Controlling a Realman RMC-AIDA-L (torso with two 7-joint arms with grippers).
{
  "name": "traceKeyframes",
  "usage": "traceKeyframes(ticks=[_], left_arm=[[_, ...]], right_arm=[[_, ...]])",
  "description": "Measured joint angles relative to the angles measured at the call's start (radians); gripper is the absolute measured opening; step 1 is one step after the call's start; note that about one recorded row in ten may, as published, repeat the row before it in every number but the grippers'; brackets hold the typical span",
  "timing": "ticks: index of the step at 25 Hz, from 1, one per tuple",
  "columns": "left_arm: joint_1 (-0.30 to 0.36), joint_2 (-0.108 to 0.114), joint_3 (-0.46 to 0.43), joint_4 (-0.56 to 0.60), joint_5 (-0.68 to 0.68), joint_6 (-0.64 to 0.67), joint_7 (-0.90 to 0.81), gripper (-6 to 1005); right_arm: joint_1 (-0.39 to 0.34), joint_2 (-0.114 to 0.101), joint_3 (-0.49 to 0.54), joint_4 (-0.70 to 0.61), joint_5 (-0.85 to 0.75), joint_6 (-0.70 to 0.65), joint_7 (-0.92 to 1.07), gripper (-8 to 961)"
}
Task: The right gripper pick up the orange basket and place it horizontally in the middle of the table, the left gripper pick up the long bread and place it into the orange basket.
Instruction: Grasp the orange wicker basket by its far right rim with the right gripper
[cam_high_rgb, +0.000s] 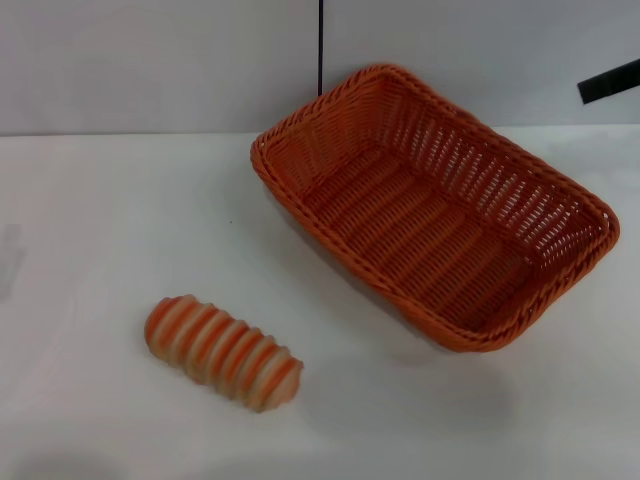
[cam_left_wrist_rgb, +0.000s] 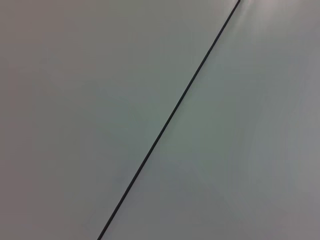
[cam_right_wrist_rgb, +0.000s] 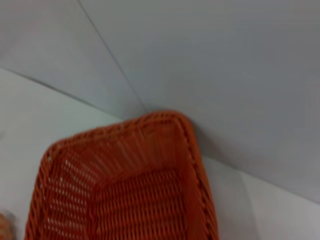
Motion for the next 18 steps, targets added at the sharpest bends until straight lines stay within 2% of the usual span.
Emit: traceKeyframes(ticks=[3,6,8,18], left_arm=[[-0.002,0.001,0.001,0.001,0.0,-0.008,0.0,838],[-0.004,0.001,0.002,0.001,0.0,-0.017,0.0,838],[-0.005,0.001,0.002,0.001,0.0,-0.021,0.001,838],[-0.011,0.001,0.003,0.002,0.0,-0.047,0.001,838]], right_arm=[[-0.002,0.018,-0.063,-0.034,-0.001,-0.045,-0.005,451],[-0.002,0.026,-0.077,-0.046,-0.001,-0.054,-0.015,451],[-0.004,0.042,-0.082,-0.062,-0.002,-0.059,-0.032,452],[-0.017,0.052,-0.084,-0.082,-0.004,-0.074,-0.051,451]])
